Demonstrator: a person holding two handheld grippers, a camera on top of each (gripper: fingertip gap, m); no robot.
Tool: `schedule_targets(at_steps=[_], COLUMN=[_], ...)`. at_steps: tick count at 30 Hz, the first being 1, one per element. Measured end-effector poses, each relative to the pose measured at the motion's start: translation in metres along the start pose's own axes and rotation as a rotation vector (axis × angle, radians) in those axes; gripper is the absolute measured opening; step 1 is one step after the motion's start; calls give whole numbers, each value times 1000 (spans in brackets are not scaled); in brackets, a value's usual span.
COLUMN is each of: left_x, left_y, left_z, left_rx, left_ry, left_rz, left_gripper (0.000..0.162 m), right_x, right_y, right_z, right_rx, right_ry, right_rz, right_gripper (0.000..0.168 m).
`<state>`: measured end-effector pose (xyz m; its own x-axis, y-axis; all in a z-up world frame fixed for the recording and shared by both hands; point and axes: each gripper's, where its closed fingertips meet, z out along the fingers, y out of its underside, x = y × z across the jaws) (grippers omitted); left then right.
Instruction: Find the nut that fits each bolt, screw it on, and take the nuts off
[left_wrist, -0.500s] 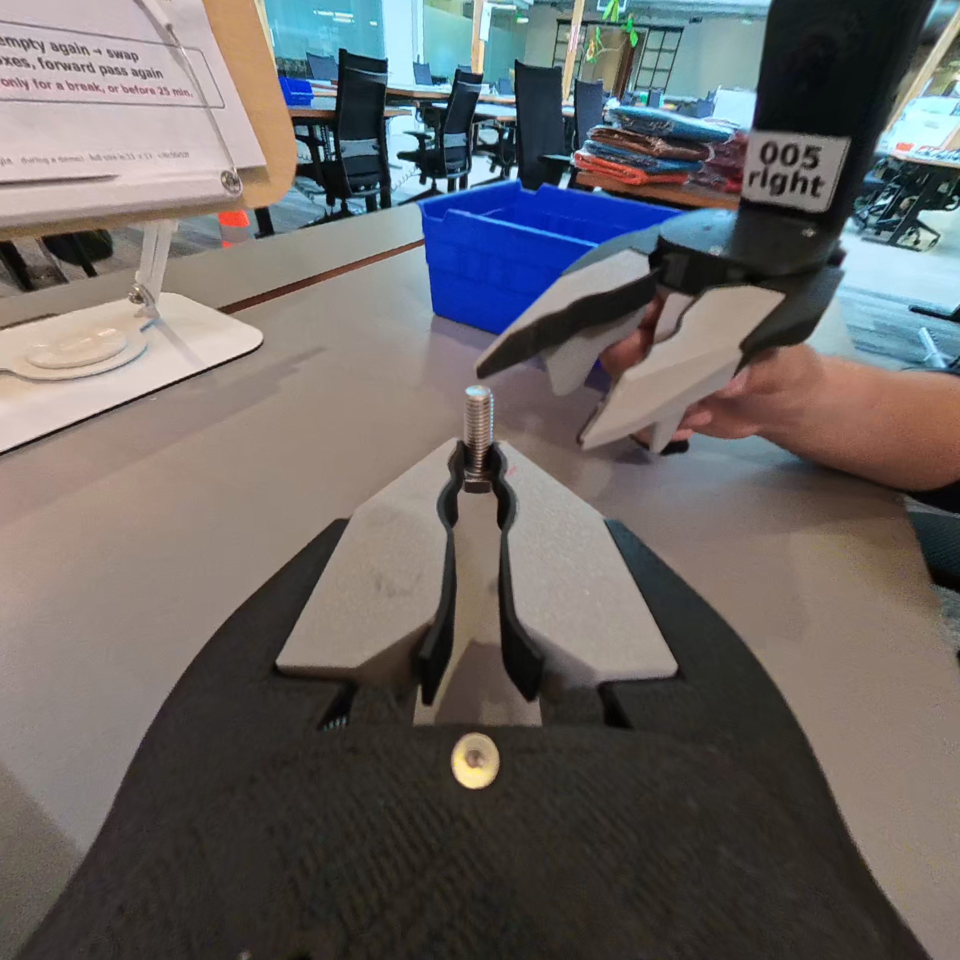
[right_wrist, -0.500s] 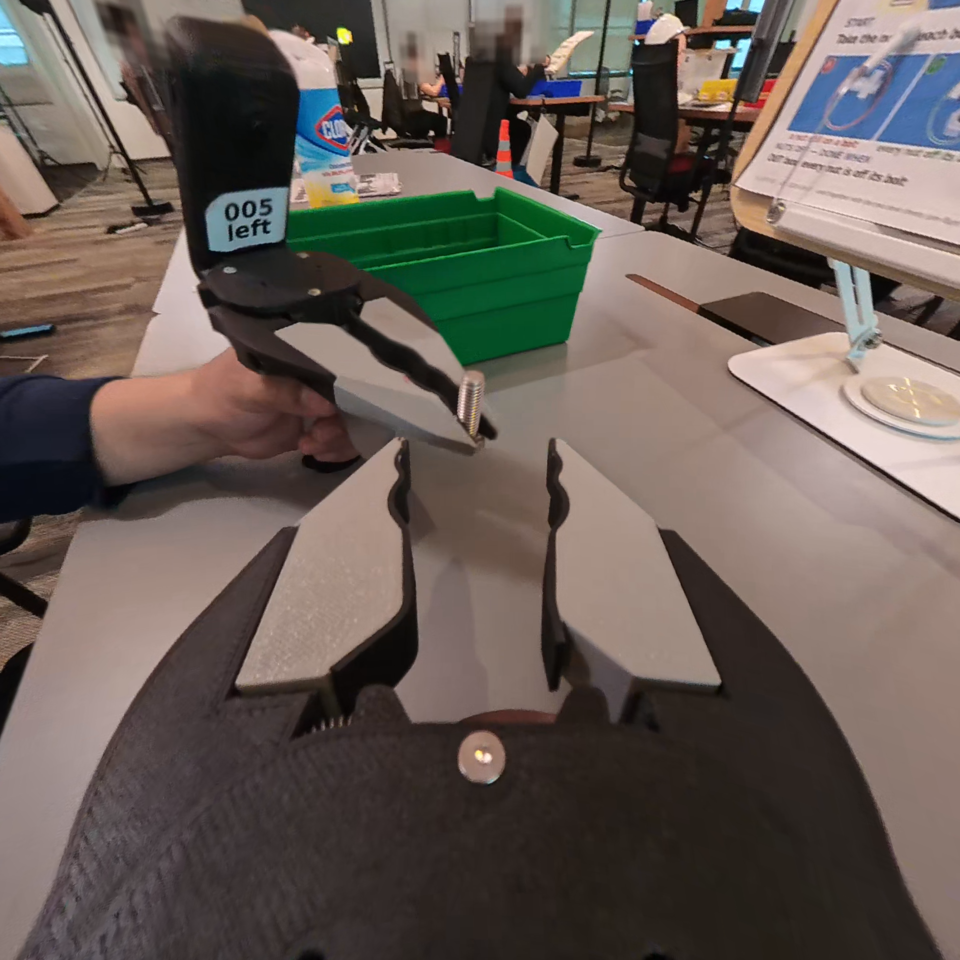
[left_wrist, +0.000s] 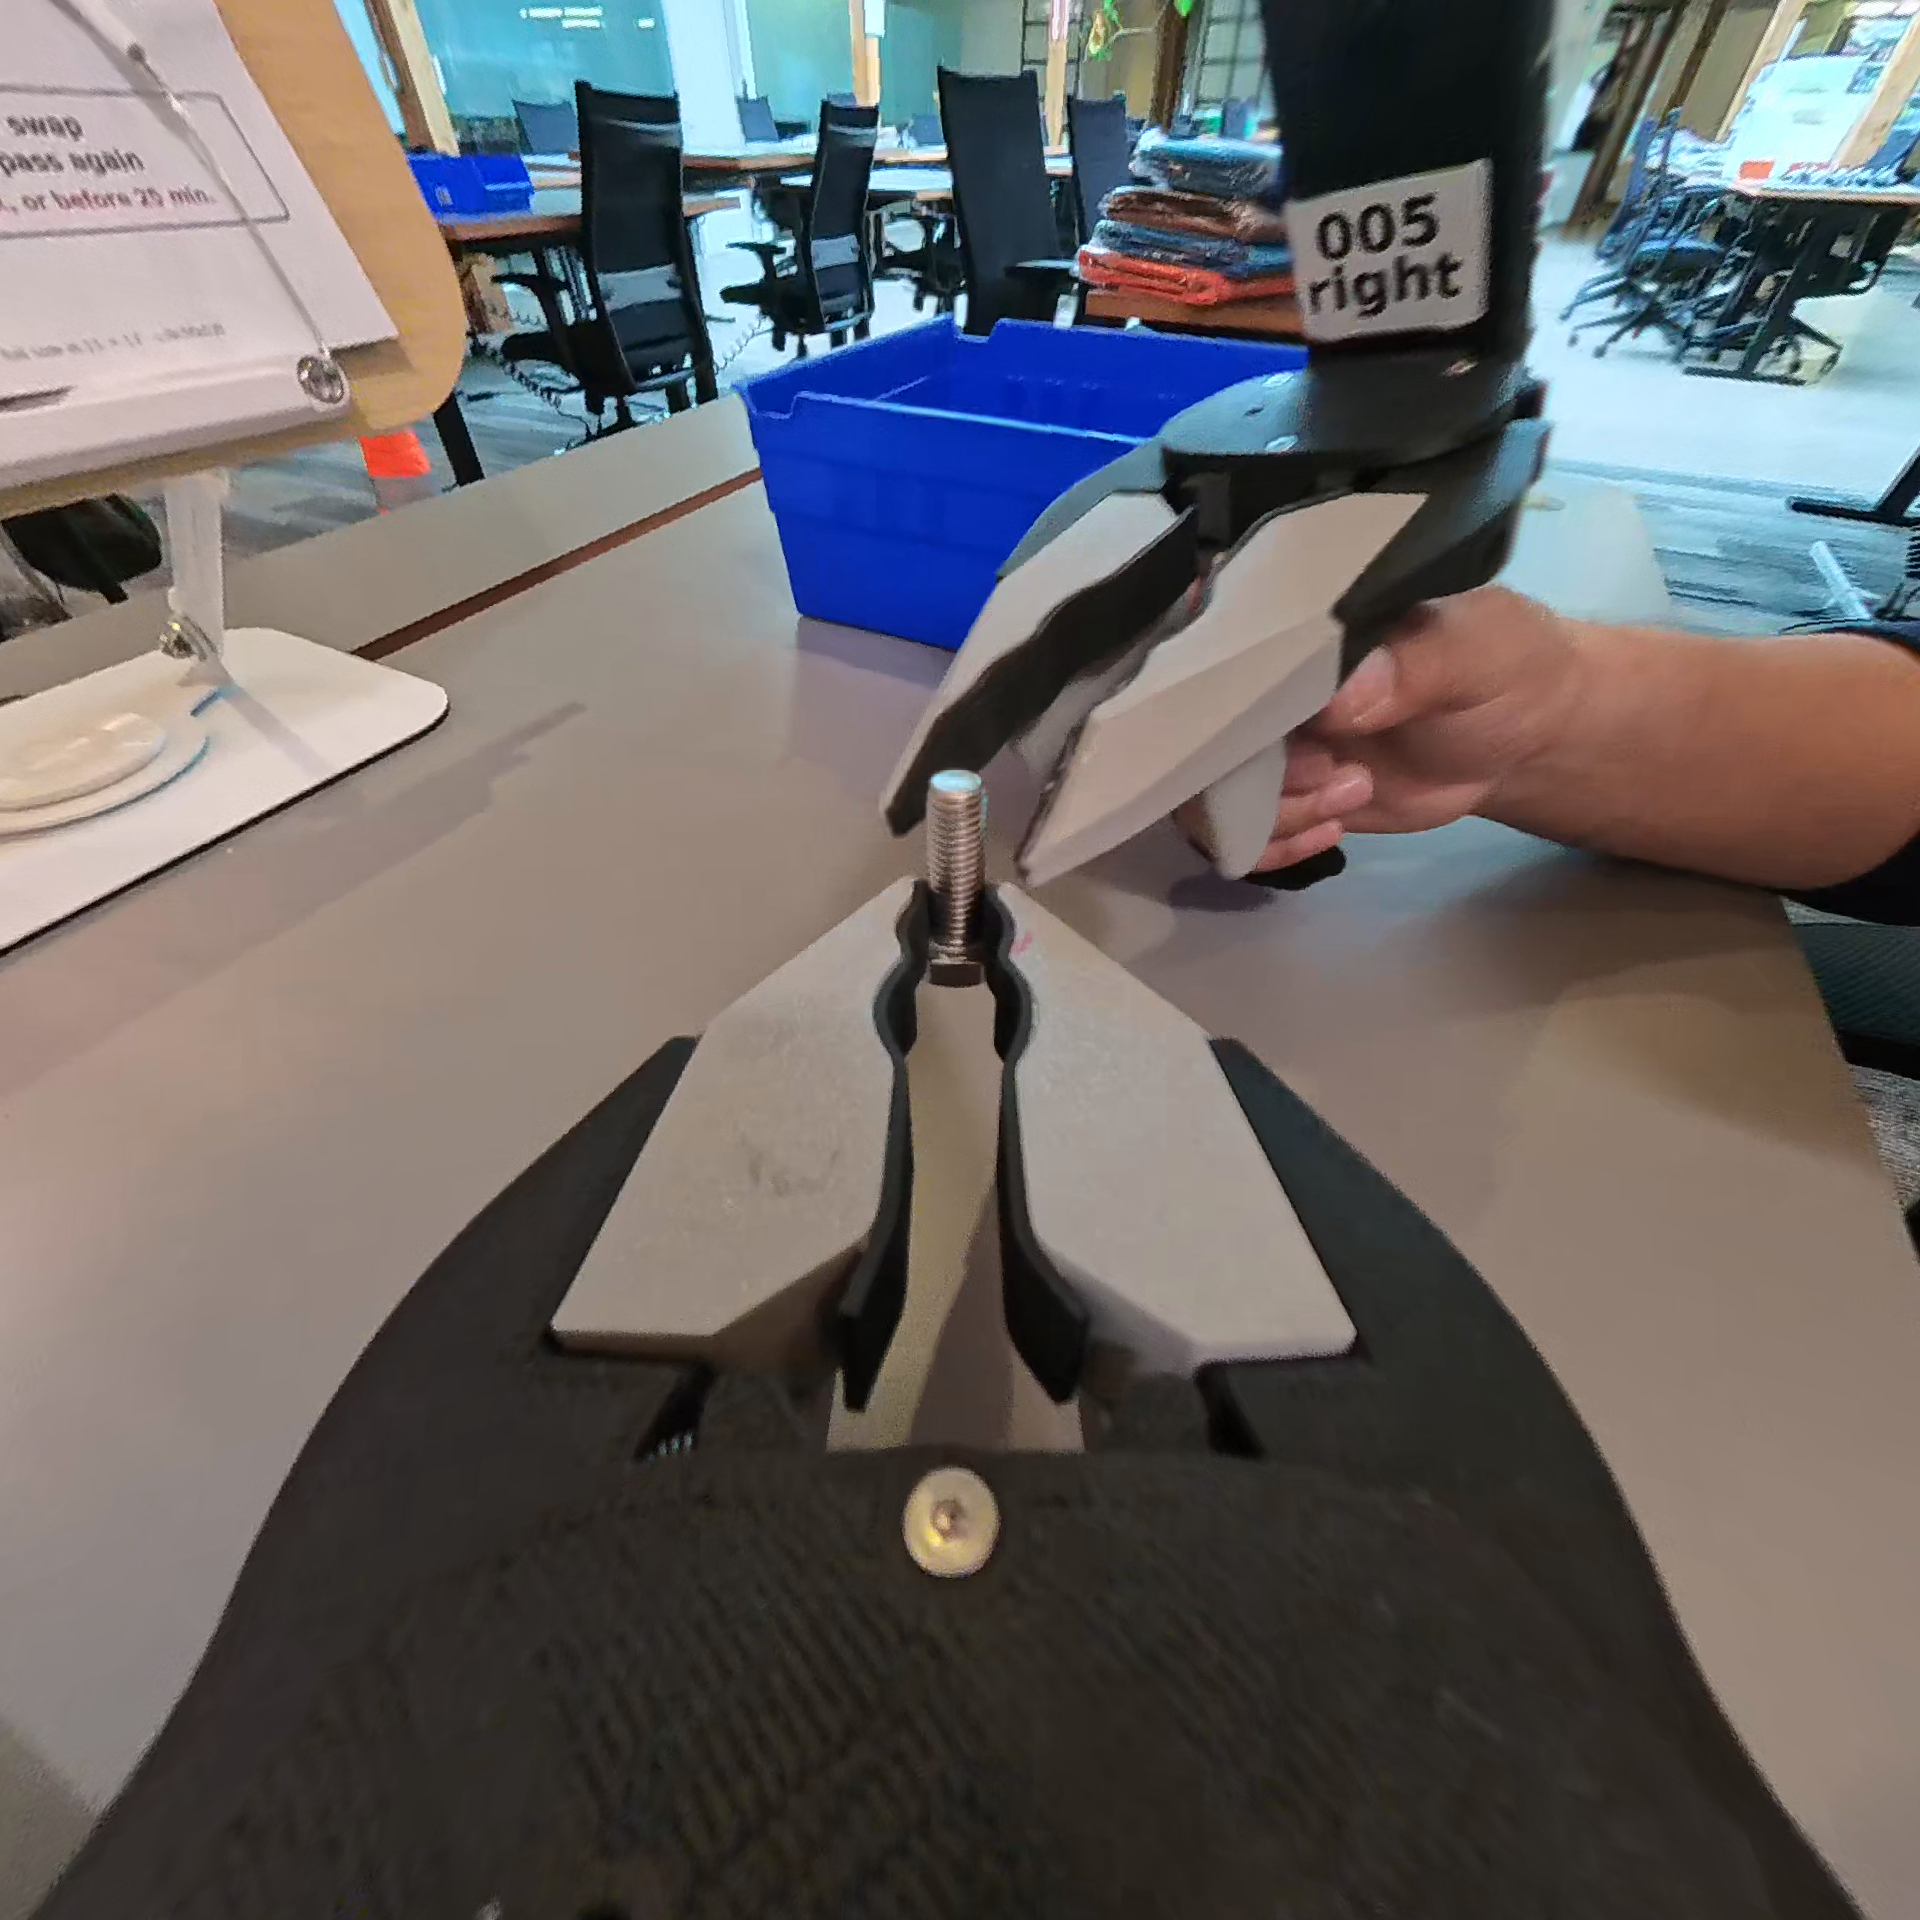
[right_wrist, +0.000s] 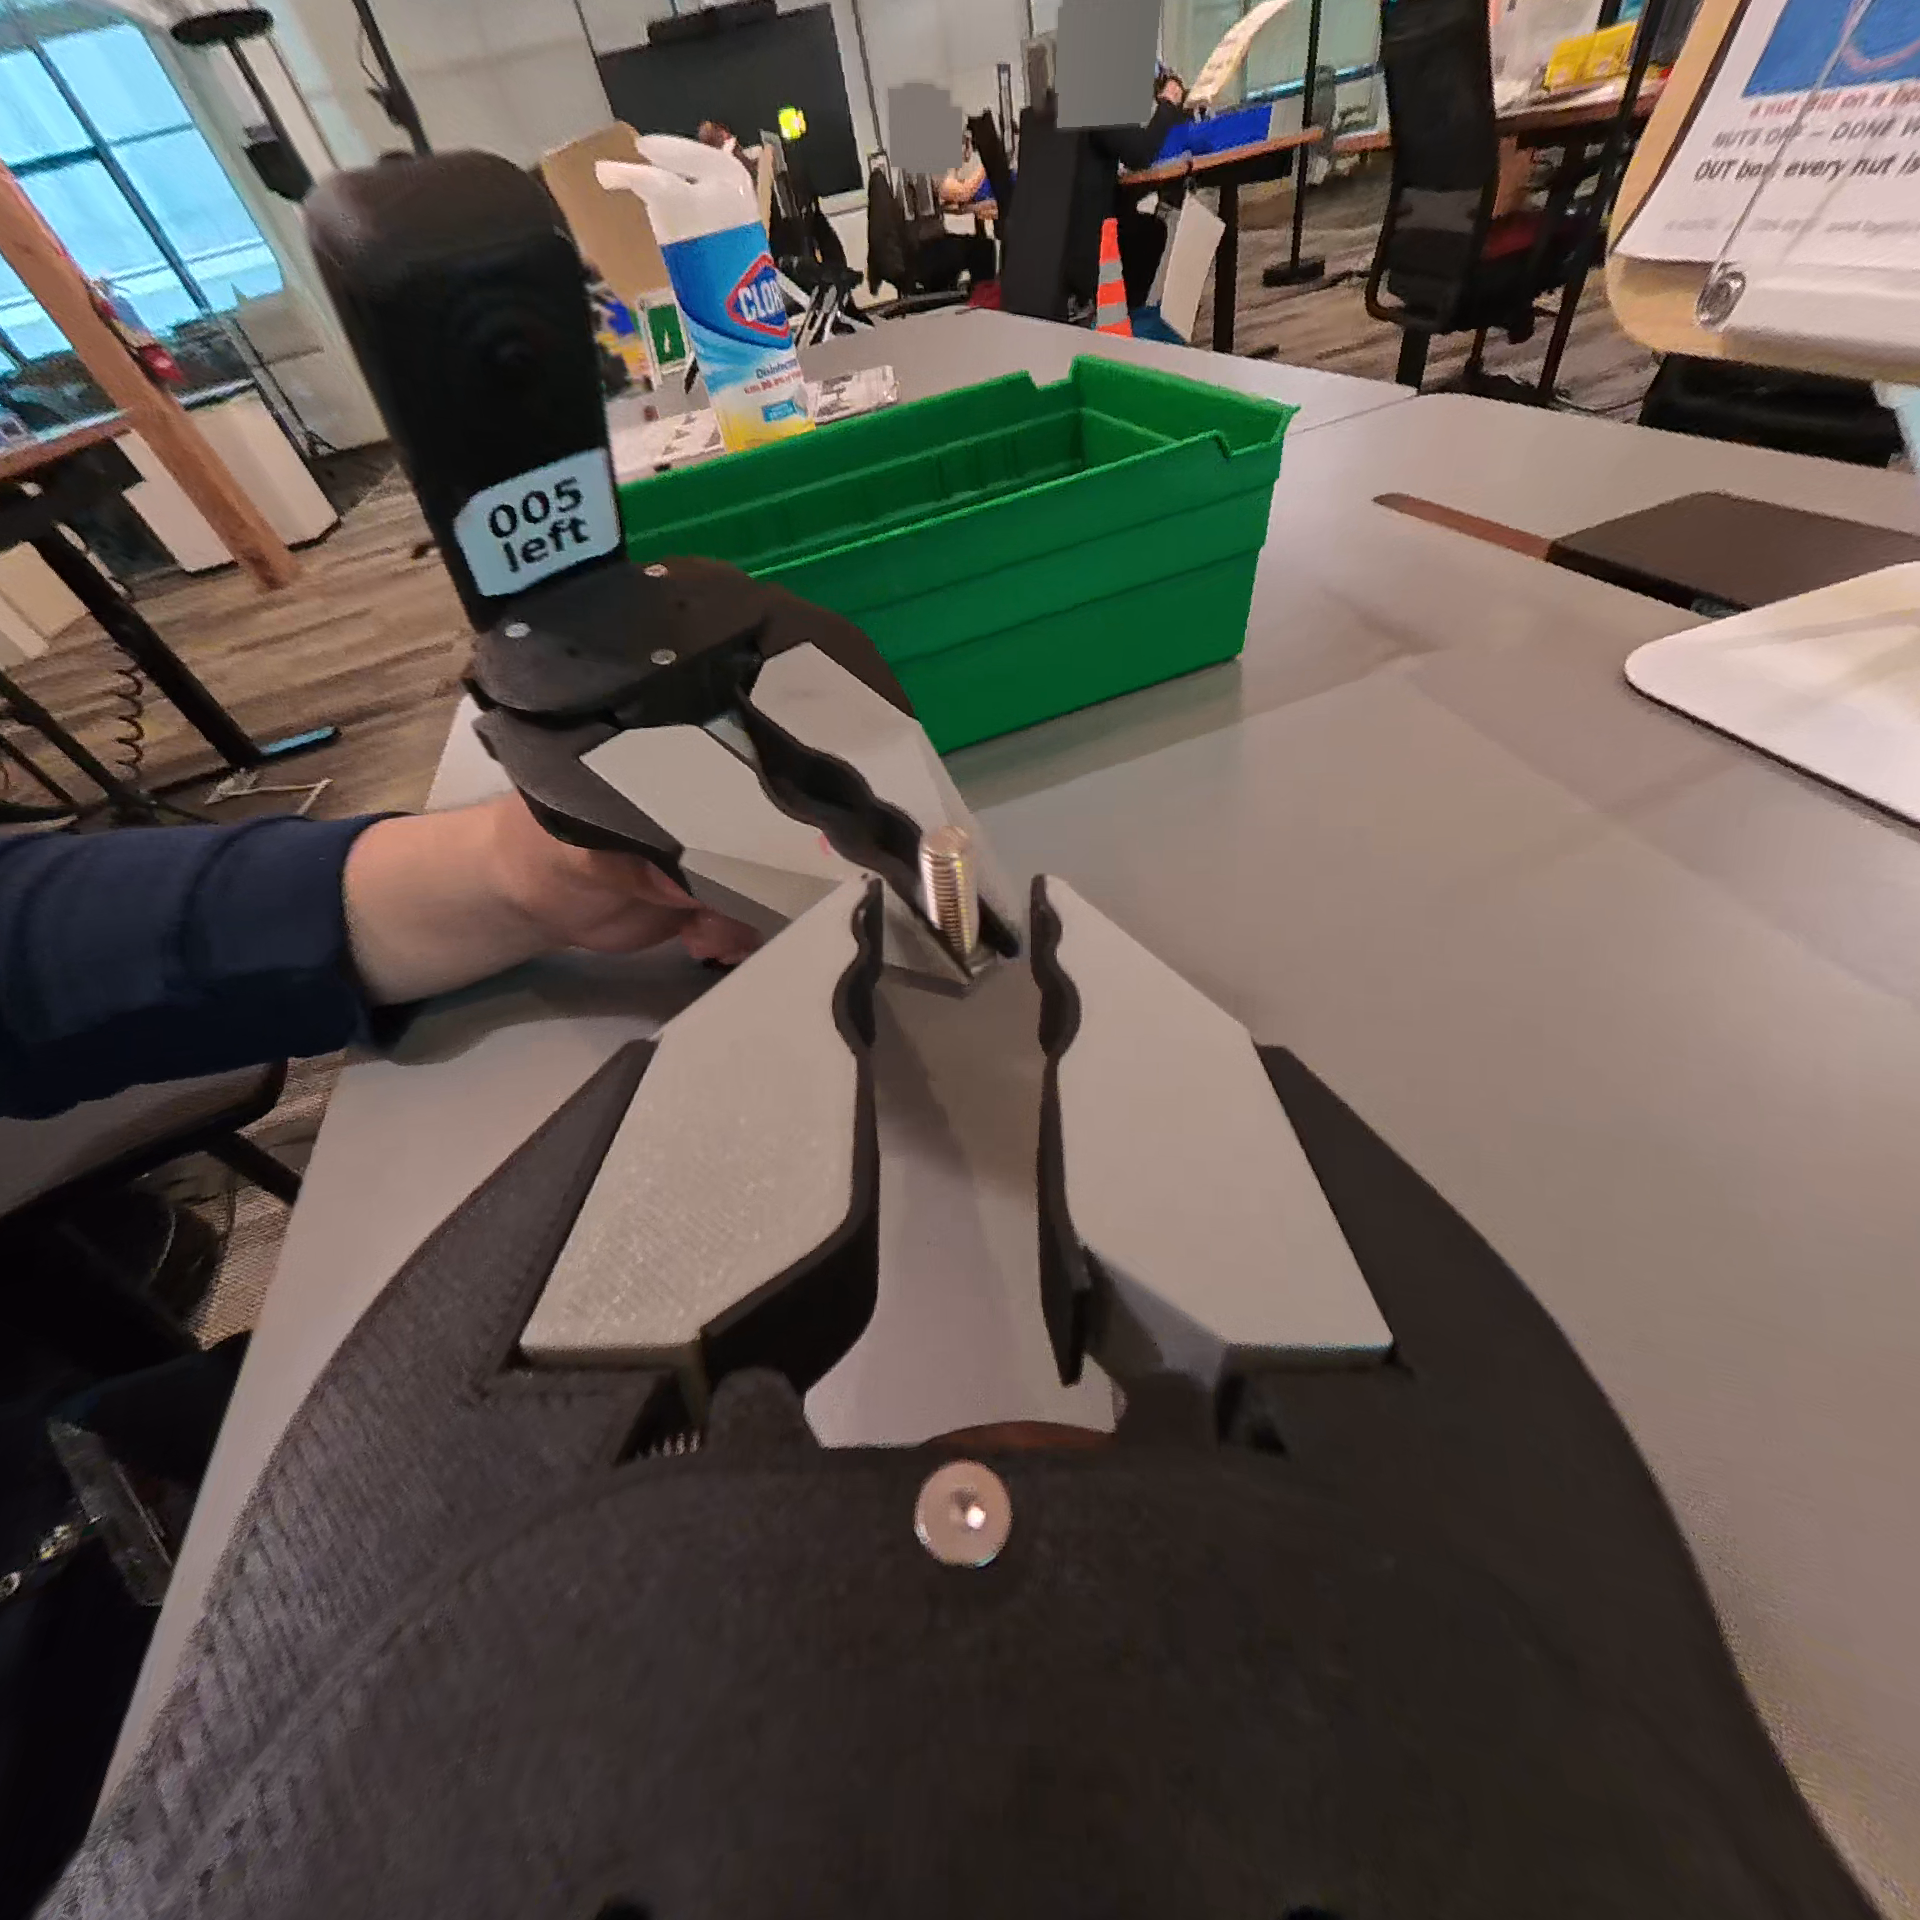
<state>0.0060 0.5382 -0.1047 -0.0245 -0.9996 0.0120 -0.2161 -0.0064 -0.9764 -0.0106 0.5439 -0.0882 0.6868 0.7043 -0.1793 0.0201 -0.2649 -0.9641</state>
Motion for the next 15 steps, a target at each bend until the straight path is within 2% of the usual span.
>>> schedule_targets(at_steps=[1,3,9,12,15], left_x=[1,4,4,-2,-11], left_y=[-1,1,5,6,10], left_z=[0,2,6,6,3], left_rx=[6,-3,-25,-34,-61], left_ry=[3,15,-4,-46,-93], left_rz=[2,0,3,-1,-19], left_gripper=[7,7,9,24,30], right_x=[0,-3,2,23,43], right_y=[-1,-2,4,10,36], right_z=[0,1,2,-4,-7], right_rx=[10,30,1,-42,-188], right_ry=[-3,-32,-3,102,178], right_rz=[2,25,44,-2,-34], right_gripper=[25,8,7,7,7])
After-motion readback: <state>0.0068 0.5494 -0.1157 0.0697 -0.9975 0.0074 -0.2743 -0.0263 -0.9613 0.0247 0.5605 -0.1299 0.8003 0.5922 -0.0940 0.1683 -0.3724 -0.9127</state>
